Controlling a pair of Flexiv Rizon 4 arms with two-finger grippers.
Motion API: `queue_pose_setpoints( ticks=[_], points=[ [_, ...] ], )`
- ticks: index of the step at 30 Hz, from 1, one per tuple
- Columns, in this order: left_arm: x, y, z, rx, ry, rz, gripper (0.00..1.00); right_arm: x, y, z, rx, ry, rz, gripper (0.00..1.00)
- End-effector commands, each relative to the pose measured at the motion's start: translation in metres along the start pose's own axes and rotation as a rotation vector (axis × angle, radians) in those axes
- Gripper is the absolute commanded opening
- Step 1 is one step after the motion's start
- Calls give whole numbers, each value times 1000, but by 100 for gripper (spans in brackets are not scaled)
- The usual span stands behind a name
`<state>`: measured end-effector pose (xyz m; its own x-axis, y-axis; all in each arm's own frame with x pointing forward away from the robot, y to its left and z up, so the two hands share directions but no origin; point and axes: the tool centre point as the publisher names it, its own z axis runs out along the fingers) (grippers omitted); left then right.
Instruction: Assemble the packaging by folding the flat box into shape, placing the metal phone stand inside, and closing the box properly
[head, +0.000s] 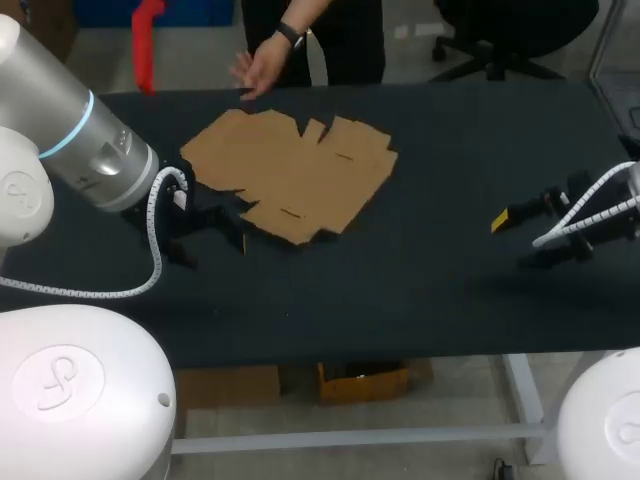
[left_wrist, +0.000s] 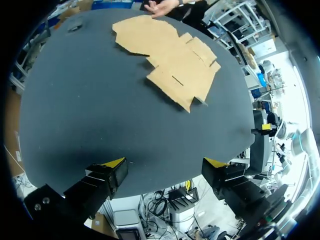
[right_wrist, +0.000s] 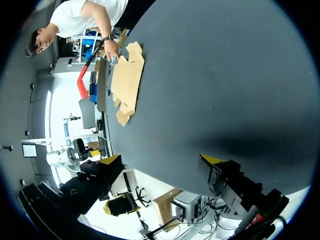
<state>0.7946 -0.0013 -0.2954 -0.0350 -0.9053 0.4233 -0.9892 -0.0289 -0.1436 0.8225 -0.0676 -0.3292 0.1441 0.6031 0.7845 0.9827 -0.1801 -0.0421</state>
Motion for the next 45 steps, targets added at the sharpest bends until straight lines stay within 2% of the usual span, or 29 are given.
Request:
queue_pose_setpoints(
  ticks=[1, 11, 18, 30, 45],
  points=[
    [1, -2, 1, -1, -8, 1, 100, 3, 2, -4, 6, -8, -1, 100],
    [3, -6, 5, 17, -27, -19, 100, 7, 8, -5, 47, -30, -54, 100],
    [5, -9, 7, 37, -30, -83, 100, 7, 14, -8, 64, -28, -89, 100],
    [6, -25, 21, 25, 82, -217, 100, 9, 28, -13, 76, -26, -133, 100],
    [17, -56, 35, 21, 126, -397, 100, 9, 28, -13, 76, -26, -133, 100]
  ],
)
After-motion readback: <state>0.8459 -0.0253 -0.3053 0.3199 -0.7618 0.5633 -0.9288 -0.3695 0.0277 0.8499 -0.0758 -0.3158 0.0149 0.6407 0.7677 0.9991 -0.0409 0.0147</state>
